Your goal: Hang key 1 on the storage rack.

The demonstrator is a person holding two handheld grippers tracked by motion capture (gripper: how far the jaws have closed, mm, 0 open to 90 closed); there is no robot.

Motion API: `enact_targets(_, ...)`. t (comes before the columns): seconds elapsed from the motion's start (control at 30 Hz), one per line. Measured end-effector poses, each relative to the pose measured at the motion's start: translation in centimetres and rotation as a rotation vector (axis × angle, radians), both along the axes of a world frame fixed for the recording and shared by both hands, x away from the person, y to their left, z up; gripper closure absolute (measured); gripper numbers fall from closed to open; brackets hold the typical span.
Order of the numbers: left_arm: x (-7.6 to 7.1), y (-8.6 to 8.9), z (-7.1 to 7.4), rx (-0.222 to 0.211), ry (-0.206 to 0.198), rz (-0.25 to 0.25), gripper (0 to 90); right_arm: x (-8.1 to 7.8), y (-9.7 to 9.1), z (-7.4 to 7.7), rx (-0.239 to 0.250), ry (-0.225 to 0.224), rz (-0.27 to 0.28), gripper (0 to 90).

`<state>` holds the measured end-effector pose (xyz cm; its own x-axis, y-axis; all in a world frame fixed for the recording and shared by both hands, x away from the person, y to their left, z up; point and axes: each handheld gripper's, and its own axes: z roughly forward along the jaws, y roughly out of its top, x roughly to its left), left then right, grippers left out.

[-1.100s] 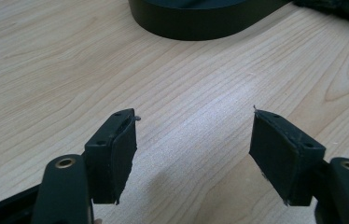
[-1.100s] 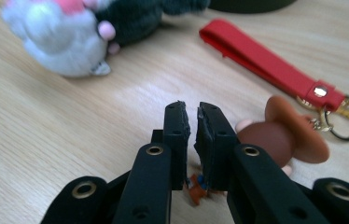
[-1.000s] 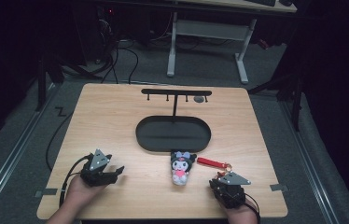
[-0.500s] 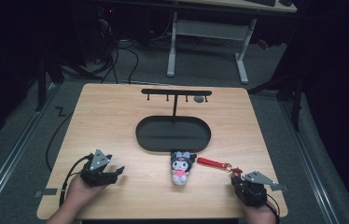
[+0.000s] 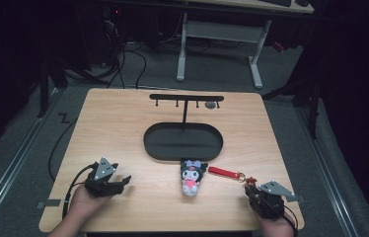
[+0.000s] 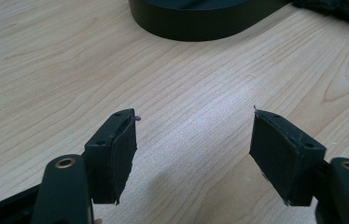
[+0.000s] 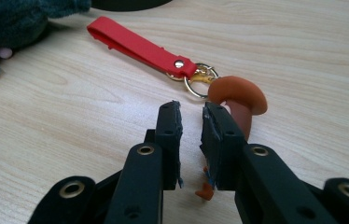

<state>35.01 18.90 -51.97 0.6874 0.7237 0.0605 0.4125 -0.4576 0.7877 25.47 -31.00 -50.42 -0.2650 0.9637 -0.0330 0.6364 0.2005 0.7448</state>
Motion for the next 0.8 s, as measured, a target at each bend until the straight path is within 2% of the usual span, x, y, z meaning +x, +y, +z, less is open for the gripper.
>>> enact_targets(0.23, -0.1, -0.1, 0.0, 0.005, -0.001, 0.001, 31.9, -0.2, -0.7, 0.5, 0.006, -0.017, -0.029, 75.7)
enact_targets(0.37, 0.0, 0.0, 0.0, 0.0, -0.003, 0.003, 31.9, -0.4, -1.2, 0.6, 0.0, -0.01, -0.05, 73.5)
enact_targets(0.5, 0.2, 0.0, 0.0, -0.01, -0.003, 0.001, 32.0, -0.5, -1.7, 0.9, 0.011, 0.005, -0.071, 67.3)
enact_targets(0.57, 0.3, 0.0, 0.0, -0.009, -0.002, -0.006, 32.0, -0.4, -1.7, 0.8, 0.0, 0.023, -0.072, 62.7)
enact_targets(0.63, 0.4, 0.0, -0.1, -0.015, 0.0, -0.013, 32.0, -0.1, -1.3, 0.8, 0.007, 0.058, -0.079, 54.4)
enact_targets(0.8, 0.3, -0.4, 0.0, -0.017, -0.002, -0.042, 31.9, 0.2, -0.4, 1.0, -0.019, 0.073, -0.073, 48.3)
